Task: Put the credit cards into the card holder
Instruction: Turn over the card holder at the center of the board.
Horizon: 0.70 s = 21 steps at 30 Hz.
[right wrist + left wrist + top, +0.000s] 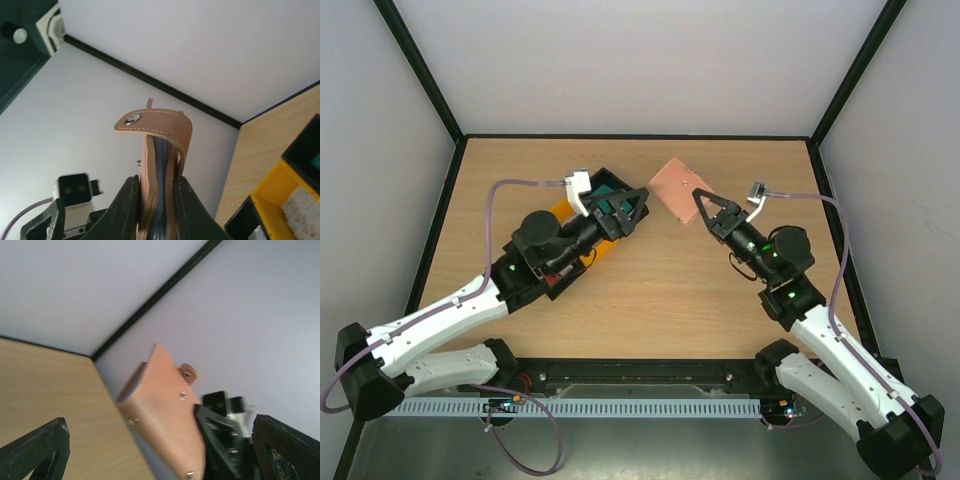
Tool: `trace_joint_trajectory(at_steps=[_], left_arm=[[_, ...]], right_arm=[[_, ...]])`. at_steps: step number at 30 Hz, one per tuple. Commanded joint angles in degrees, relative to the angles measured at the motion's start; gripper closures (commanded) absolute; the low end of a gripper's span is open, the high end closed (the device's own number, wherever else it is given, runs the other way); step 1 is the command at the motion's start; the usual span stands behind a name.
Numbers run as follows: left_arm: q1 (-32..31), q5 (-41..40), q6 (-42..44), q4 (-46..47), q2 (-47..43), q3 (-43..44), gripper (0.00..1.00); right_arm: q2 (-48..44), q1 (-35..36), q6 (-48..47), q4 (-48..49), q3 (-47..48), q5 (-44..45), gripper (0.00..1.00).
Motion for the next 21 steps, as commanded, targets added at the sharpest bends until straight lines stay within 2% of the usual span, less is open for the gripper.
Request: trace_joint_trajectory(at_steps=[1,6,9,15,19,21], left_arm=[[0.4,9.6,-17.9,5.9,2.4,1.1,0.00],[0.4,13.2,-21.5,11.5,7.0,0.6,0.02],[-0.2,15.4,-24.3,15.2,9.8,0.7,0.13],[-1.0,11.1,-25.7,21.1,10.9,-0.8,0.48],[-1.0,10.6,-25.1,22.4,12.0,-0.6,0.80],[-0.8,10.8,-24.7,21.3,12.6,-0.6,0.94]], right_arm=[[0.5,0.1,4.4,17.0,-3.8,-5.8,0.97],[0.7,0.1,8.2,20.8,-5.4,-5.2,0.97],[1.3,0.1,10.5,22.4,-6.2,-4.8,0.97],[2.0,0.4,12.6,24.0,-7.7,-4.1,0.97],[1.8,0.7,12.3,23.5,-8.5,-3.7,0.97],[1.8,0.7,11.5,22.0,-8.7,-4.0,0.95]])
